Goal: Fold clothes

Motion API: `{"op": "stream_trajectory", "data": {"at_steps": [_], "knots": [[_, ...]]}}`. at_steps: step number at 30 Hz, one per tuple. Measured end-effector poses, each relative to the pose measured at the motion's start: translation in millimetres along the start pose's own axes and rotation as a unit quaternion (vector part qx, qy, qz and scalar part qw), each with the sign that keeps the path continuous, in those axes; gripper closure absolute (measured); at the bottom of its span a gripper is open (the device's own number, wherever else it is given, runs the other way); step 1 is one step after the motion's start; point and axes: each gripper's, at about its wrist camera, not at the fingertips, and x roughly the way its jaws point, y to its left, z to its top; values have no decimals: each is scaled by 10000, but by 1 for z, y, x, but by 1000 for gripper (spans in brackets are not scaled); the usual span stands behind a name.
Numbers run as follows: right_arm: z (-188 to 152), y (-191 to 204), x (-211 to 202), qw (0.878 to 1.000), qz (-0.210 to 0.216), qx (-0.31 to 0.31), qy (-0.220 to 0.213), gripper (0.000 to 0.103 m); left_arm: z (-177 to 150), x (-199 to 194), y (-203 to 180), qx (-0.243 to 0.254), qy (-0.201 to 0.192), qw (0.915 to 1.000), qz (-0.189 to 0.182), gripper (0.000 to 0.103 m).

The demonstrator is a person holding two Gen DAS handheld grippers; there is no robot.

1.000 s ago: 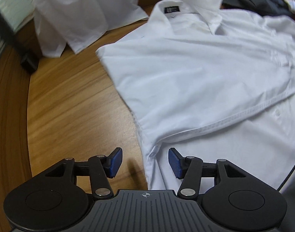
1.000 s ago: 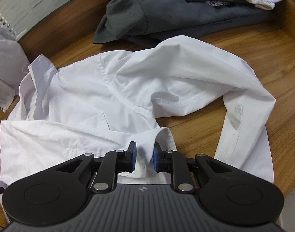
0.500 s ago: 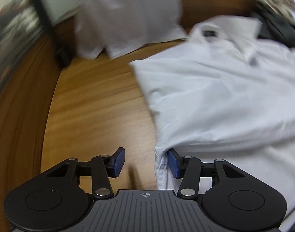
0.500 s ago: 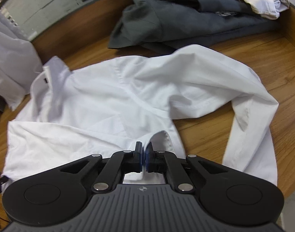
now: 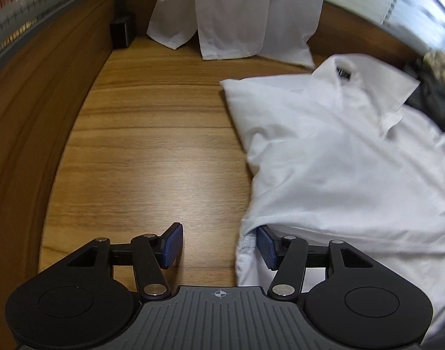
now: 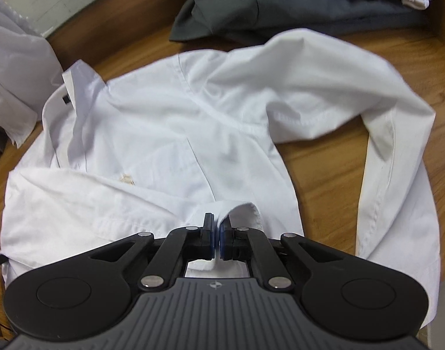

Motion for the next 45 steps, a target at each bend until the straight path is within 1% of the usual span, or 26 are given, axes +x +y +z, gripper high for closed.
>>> {"op": "stream_trajectory", "data": {"at_steps": [3, 5, 7, 9, 12, 18, 22, 27, 28, 29, 30, 31, 32, 33, 35, 36, 38, 41, 45], "knots": [[-3, -2, 0, 10000, 9, 16, -3, 99, 4, -15, 8, -316, -123, 9980, -526, 44], [-4, -1, -2, 10000, -18, 0, -7, 97, 9, -21, 14, -569, -262, 9952, -746, 43], [-4, 1, -3, 10000, -45, -16, -11, 95, 16, -21, 19, -924, -387, 9911, -876, 43], [-4, 2, -1, 10000, -68, -29, 6, 95, 26, -11, 26, -1336, -431, 9857, -928, 43], [-3, 3, 2, 9999, -98, -76, 49, 94, 44, 8, 33, -1749, -478, 9788, -954, 44], [-1, 4, 2, 9997, -154, -167, 59, 93, 78, 47, 45, -2180, -527, 9712, -804, 44], [-2, 6, 5, 9996, -209, -168, 95, 93, 95, 68, 46, -2313, -540, 9679, -816, 45], [-1, 6, 7, 9995, -254, -133, 151, 92, 110, 91, 42, -2321, -416, 9682, -835, 45], [0, 6, 8, 9994, -261, -123, 167, 92, 112, 95, 40, -2327, -389, 9682, -837, 48], [0, 6, 8, 9994, -268, -122, 179, 92, 114, 99, 38, -2309, -358, 9687, -832, 58], [1, 7, 9, 9994, -274, -127, 187, 92, 115, 101, 36, -2281, -325, 9696, -825, 66], [2, 7, 9, 9993, -280, -132, 194, 92, 115, 103, 33, -2192, -350, 9720, -771, 80], [2, 8, 9, 9993, -285, -141, 197, 92, 115, 103, 29, -2074, -401, 9749, -696, 91], [3, 9, 9, 9993, -288, -157, 191, 92, 115, 103, 26, -1956, -452, 9777, -621, 98], [3, 10, 9, 9992, -292, -190, 170, 90, 116, 103, 21, -1748, -561, 9817, -504, 99], [4, 12, 7, 9993, -282, -211, 83, 90, 117, 102, 20, -1672, -622, 9828, -478, 99], [6, 14, 2, 9993, -262, -251, -90, 95, 121, 101, 19, -1567, -702, 9843, -420, 100], [8, 18, -5, 9987, -235, -313, -340, 96, 129, 106, 23, -1574, -691, 9846, -314, 100], [11, 21, 1, 9981, -337, -441, -265, 96, 139, 111, 36, -1719, -722, 9823, -170, 101]]}}
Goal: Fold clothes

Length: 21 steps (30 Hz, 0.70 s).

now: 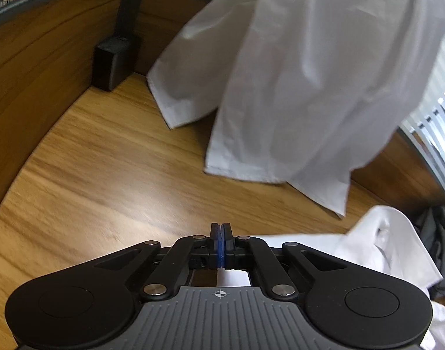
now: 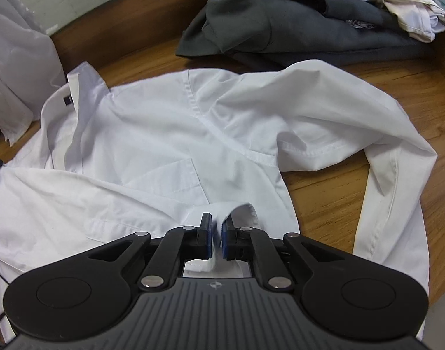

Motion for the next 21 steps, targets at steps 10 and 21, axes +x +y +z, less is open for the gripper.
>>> {"op": "stream_trajectory", "data": {"at_steps": [10, 21], "knots": [[-5, -6, -9, 9995, -281, -137, -73, 59, -3, -49, -26, 701, 5, 9972, -266, 99], [-38, -5, -10, 9989, -257, -390, -54, 47, -104, -59, -63, 2046, 878, 9742, -369, 97]]}}
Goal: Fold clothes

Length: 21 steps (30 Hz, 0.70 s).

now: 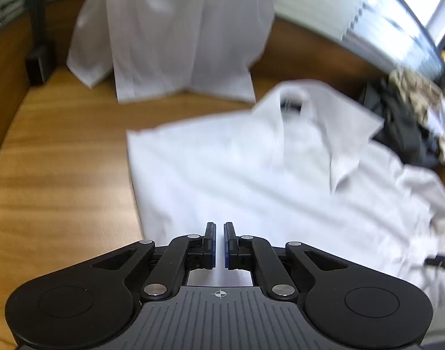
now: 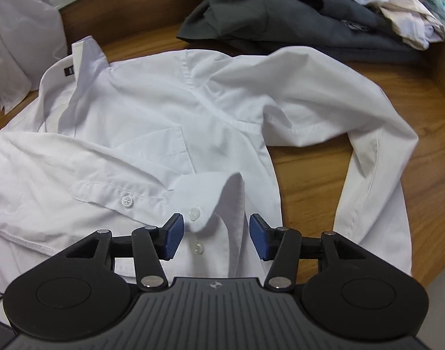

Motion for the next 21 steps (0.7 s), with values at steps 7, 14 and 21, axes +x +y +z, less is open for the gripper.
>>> {"op": "stream_trajectory", "data": {"at_steps": [7, 14, 21], "knots": [[3, 5, -4, 9998, -179, -32, 4, 47, -2, 14, 14, -496, 56, 9987, 79, 98], [36, 45, -31, 9971, 214, -630, -362, 18, 7, -8, 2, -489, -297, 9983, -74, 60], [57, 105, -14, 9869, 813, -1380, -176, 4, 11, -16, -21, 116, -324, 9993, -120, 34]]}}
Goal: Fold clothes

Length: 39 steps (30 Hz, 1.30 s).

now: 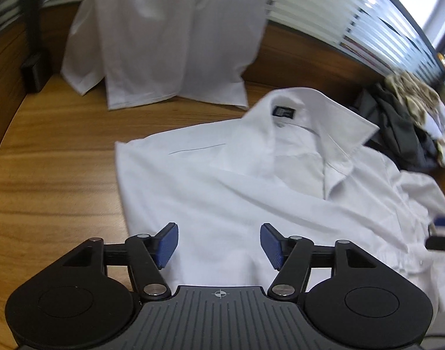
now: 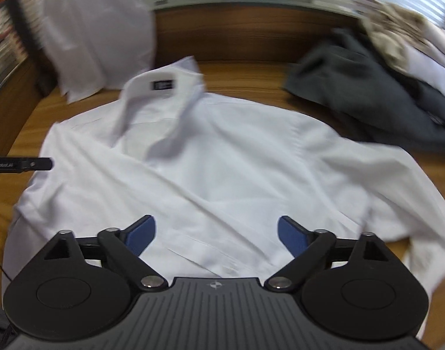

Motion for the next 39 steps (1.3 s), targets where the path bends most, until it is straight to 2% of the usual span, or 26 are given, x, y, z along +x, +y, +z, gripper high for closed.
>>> {"op": "stream_trajectory", "data": {"at_steps": [7, 13, 20, 26, 27, 29, 32, 35, 38, 39], "knots": [[29, 33, 19, 9981, 454, -428, 15, 4, 14, 7, -6, 101, -63, 9999, -49, 31], [47, 47, 33, 9969, 620, -474, -48, 4, 45, 27, -11, 159, -112, 9998, -83, 31], [58, 58, 58, 9977, 553, -371, -109, 4, 85, 58, -27, 312, -64, 9993, -200, 31], [80, 44, 73, 9983, 285, 157, -473, 7, 123, 85, -55, 882, -183, 9959, -58, 33], [86, 39, 75, 9978, 270, 245, -549, 11, 129, 90, -61, 1030, -200, 9944, -84, 33], [97, 31, 78, 9966, 238, 394, -682, 20, 139, 99, -72, 1358, -236, 9903, -161, 48], [116, 18, 86, 9948, 305, 510, -833, 28, 148, 113, -88, 1867, -156, 9820, -233, 62], [132, 9, 100, 9944, 492, 503, -783, 35, 151, 127, -97, 2196, -11, 9752, -259, 64], [140, 6, 115, 9957, 585, 398, -603, 50, 149, 137, -100, 2357, 117, 9716, -147, 63], [141, 6, 119, 9961, 584, 389, -541, 60, 148, 140, -100, 2374, 155, 9712, -99, 63]]}}
